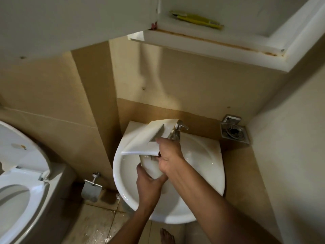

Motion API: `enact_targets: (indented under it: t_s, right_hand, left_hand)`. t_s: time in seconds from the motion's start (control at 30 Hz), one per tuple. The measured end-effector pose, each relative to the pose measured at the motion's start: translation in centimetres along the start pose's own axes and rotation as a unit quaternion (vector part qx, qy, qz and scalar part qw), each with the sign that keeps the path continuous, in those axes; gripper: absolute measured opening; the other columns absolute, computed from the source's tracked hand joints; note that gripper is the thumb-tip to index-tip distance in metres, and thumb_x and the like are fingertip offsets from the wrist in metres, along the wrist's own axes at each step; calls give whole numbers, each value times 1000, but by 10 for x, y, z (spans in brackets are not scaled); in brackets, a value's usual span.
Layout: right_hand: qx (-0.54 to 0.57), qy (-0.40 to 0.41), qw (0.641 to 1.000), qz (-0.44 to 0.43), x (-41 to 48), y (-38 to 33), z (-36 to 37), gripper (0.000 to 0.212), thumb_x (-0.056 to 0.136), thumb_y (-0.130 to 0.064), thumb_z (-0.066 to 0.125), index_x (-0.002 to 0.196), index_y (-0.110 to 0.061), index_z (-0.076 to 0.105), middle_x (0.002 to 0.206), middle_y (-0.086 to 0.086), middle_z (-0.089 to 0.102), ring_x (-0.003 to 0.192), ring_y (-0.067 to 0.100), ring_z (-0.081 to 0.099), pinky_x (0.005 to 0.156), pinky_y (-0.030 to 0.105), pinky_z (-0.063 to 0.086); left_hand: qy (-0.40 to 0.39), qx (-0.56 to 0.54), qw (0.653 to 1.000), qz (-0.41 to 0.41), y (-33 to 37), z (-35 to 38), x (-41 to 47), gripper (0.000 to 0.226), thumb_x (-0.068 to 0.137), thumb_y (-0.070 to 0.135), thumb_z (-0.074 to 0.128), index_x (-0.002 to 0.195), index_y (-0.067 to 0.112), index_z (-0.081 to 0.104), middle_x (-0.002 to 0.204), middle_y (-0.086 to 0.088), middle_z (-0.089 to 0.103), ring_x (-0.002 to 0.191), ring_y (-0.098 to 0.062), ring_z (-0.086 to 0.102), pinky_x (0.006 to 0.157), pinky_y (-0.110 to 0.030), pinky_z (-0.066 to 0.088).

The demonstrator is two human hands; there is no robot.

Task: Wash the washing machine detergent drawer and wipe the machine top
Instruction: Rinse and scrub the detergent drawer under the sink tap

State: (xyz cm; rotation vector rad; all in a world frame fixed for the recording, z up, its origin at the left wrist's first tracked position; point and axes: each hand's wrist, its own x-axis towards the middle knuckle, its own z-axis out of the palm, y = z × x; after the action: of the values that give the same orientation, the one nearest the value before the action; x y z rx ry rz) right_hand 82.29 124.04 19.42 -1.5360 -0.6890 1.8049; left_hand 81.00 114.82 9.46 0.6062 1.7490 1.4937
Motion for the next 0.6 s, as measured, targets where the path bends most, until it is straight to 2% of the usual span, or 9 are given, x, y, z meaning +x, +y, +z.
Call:
enact_targets:
  t_s: [0.07, 0.17, 0.27, 0.33, 0.37, 0.4, 0.47, 0.53, 0.6]
  right_hand:
    - [13, -29, 999, -27, -11, -1, 2, 27, 90, -13, 64, 116, -13, 56, 107, 11, 68, 97, 26, 66, 83, 45, 59]
    - [-53, -91, 991, -86, -18, -5, -20, 31, 95, -32, 60, 119, -13, 58, 105, 10, 69, 93, 23, 66, 80, 41, 56]
    - [-213, 35, 957, -191, -9, 10, -65, 36, 89, -50, 62, 110, -21, 61, 108, 2, 66, 91, 14, 63, 78, 34, 55]
    - [-337, 106, 911, -213, -3, 30, -99, 49, 86, -51, 65, 123, -21, 55, 122, 2, 61, 104, 15, 60, 85, 31, 50]
    - [-379, 107, 899, -192, 3, 41, -114, 61, 84, -53, 66, 133, -21, 48, 131, 4, 57, 114, 19, 57, 90, 33, 49]
    - [-394, 86, 903, -148, 8, 50, -127, 73, 83, -57, 67, 140, -21, 41, 139, 5, 52, 121, 23, 54, 96, 35, 49]
    - [-355, 12, 934, -18, 16, 66, -142, 89, 77, -65, 68, 147, -21, 34, 144, 6, 50, 125, 27, 53, 99, 38, 48]
    - [-322, -38, 944, 64, 27, 80, -151, 101, 62, -81, 68, 140, -22, 45, 135, 2, 58, 119, 24, 57, 101, 42, 48]
    - [-309, -23, 948, 67, 38, 87, -159, 101, 58, -86, 64, 137, -23, 51, 130, -2, 61, 115, 21, 58, 103, 43, 46]
  left_hand:
    - [47, 31, 998, 7, 9, -7, 8, 58, 65, 29, 88, 110, 23, 52, 97, 8, 67, 87, -10, 66, 68, -22, 51]
    - [22, 54, 998, -27, 20, -32, 22, 52, 58, 38, 87, 101, 23, 62, 91, 6, 73, 83, -15, 70, 70, -34, 59]
    - [-55, 15, 991, -121, 28, -57, 38, 49, 62, 28, 88, 103, 13, 68, 93, -7, 77, 85, -26, 73, 70, -38, 61]
    - [-124, -5, 970, -207, 28, -71, 45, 51, 64, 24, 88, 106, 6, 67, 95, -15, 76, 87, -31, 72, 69, -38, 61]
    - [-158, -12, 958, -238, 26, -75, 48, 54, 63, 24, 89, 108, 5, 66, 98, -17, 75, 91, -33, 71, 73, -41, 61]
    - [-186, -15, 948, -259, 21, -77, 50, 60, 60, 26, 90, 111, 5, 66, 102, -18, 75, 97, -35, 70, 82, -45, 60]
    - [-236, -19, 927, -290, 8, -72, 54, 71, 54, 29, 92, 117, 5, 67, 109, -20, 74, 107, -39, 67, 95, -54, 54]
    - [-272, -33, 912, -304, -3, -59, 55, 72, 57, 26, 91, 121, 4, 66, 114, -21, 72, 111, -40, 66, 100, -55, 50]
    - [-287, -33, 907, -308, -11, -42, 59, 73, 60, 26, 90, 125, 3, 64, 116, -21, 72, 113, -39, 65, 101, -53, 51]
